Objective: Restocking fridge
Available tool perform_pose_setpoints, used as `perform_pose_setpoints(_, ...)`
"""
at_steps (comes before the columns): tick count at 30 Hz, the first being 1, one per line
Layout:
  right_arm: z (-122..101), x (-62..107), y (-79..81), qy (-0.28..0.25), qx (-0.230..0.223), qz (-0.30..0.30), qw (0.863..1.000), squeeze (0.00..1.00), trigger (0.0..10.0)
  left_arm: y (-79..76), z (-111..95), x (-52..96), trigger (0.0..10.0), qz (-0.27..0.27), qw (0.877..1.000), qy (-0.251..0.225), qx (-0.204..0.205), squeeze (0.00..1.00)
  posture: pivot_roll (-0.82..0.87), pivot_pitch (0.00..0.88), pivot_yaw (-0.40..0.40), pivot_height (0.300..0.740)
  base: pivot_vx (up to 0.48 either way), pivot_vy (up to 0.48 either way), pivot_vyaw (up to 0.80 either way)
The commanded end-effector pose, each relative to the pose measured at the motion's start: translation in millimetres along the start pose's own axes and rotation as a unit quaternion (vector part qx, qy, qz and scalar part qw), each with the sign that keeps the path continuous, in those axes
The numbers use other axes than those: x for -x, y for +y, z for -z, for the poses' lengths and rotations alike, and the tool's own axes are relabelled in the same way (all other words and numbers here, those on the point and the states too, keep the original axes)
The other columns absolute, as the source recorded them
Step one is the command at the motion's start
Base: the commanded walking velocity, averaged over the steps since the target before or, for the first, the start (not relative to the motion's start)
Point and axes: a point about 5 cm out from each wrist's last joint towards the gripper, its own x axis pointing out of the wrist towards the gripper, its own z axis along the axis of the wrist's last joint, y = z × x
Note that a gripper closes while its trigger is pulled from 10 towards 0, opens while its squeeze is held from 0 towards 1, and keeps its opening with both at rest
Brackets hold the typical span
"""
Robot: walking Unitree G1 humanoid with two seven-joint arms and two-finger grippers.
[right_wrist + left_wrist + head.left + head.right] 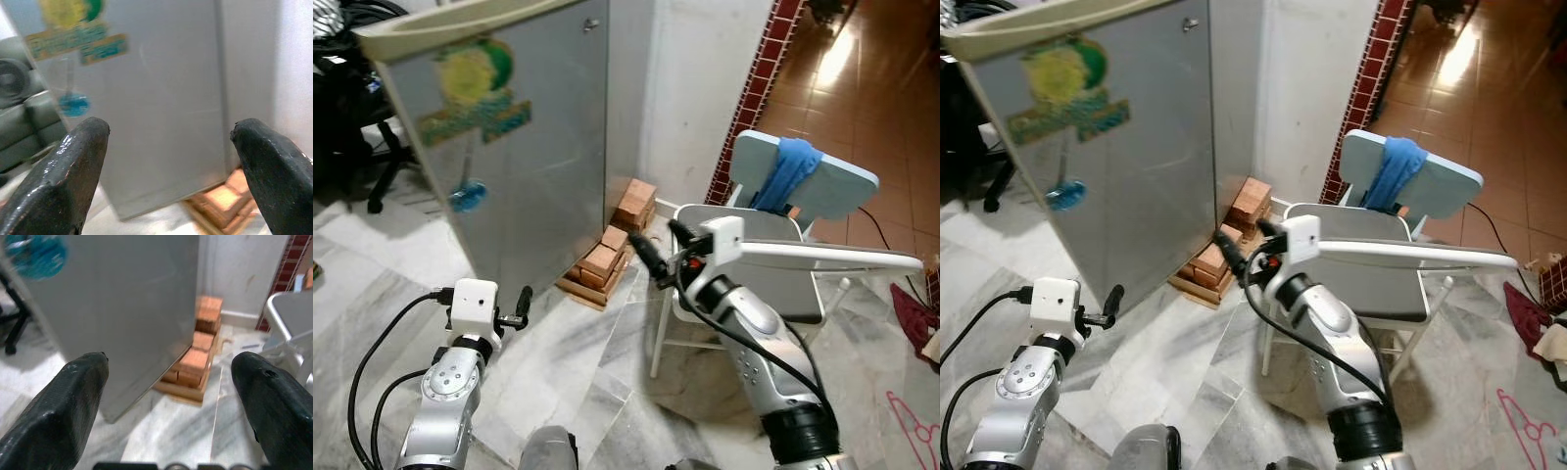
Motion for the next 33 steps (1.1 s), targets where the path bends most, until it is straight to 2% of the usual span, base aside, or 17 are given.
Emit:
perform_pose_setpoints(1,-3,1.6,-4.0,-0.018,0.022,0.038,0.999,0.00,10.0,2.7,-7,-1.6,10.0,0.002,1.000,-0.009,0.003,0.00,0.07,0.074,-0.005,0.740,0.000,0.000,0.00)
perform_pose_setpoints(2,-3,1.6,-4.0,-0.018,0.022,0.038,0.999,0.00,10.0,2.7,-7,-1.6,10.0,0.002,1.000,-0.009,0.003,0.00,0.07,0.074,-0.005,0.740,0.000,0.000,0.00)
perform_pose_setpoints(3,-1,3.9,-9.4,-0.022,0.030,0.072,0.997,0.00,10.0,2.4,-7,-1.0,10.0,0.004,1.000,-0.007,0.002,0.00,0.07,0.074,-0.005,0.740,0.000,0.000,-0.40)
perform_pose_setpoints(6,1,8.1,-13.2,-0.025,0.023,0.101,0.994,0.00,10.0,1.3,-6,0.9,10.0,0.009,1.000,-0.008,0.004,0.00,0.07,0.066,-0.009,0.740,0.000,0.284,-0.67)
perform_pose_setpoints(9,4,14.1,-18.1,-0.017,0.037,0.114,0.993,0.00,10.0,-0.7,-5,2.1,10.0,0.018,1.000,-0.006,0.005,0.00,0.06,0.055,-0.008,0.740,0.000,0.480,-0.71)
perform_pose_setpoints(14,7,18.2,-26.6,-0.010,0.040,0.133,0.990,0.00,10.0,-1.9,-5,0.2,10.0,0.026,1.000,-0.014,-0.003,0.00,0.05,0.046,-0.009,0.740,0.000,0.480,0.00)
perform_pose_setpoints(19,7,20.5,-35.0,-0.009,0.046,0.158,0.986,0.00,10.0,-4.8,-17,-6.7,10.0,0.024,0.999,-0.043,0.015,0.00,0.04,0.037,-0.014,0.740,0.000,0.480,0.00)
perform_pose_setpoints(26,12,22.3,-34.8,-0.002,0.036,0.165,0.986,0.00,10.0,-4.0,-19,-8.8,10.0,0.023,0.998,-0.051,0.024,0.00,0.04,0.036,-0.015,0.740,0.000,0.480,0.00)
perform_pose_setpoints(27,17,22.7,-35.0,0.015,0.036,0.165,0.986,0.00,10.0,-3.2,-19,-9.3,10.0,0.020,0.998,-0.054,0.023,0.00,0.04,0.036,-0.015,0.740,0.000,0.480,0.00)
perform_pose_setpoints(33,17,23.6,-35.4,0.007,0.041,0.167,0.985,0.00,10.0,-4.7,-23,-11.7,10.0,0.023,0.997,-0.073,0.024,0.00,0.03,0.026,-0.021,0.740,0.000,0.480,-0.76)
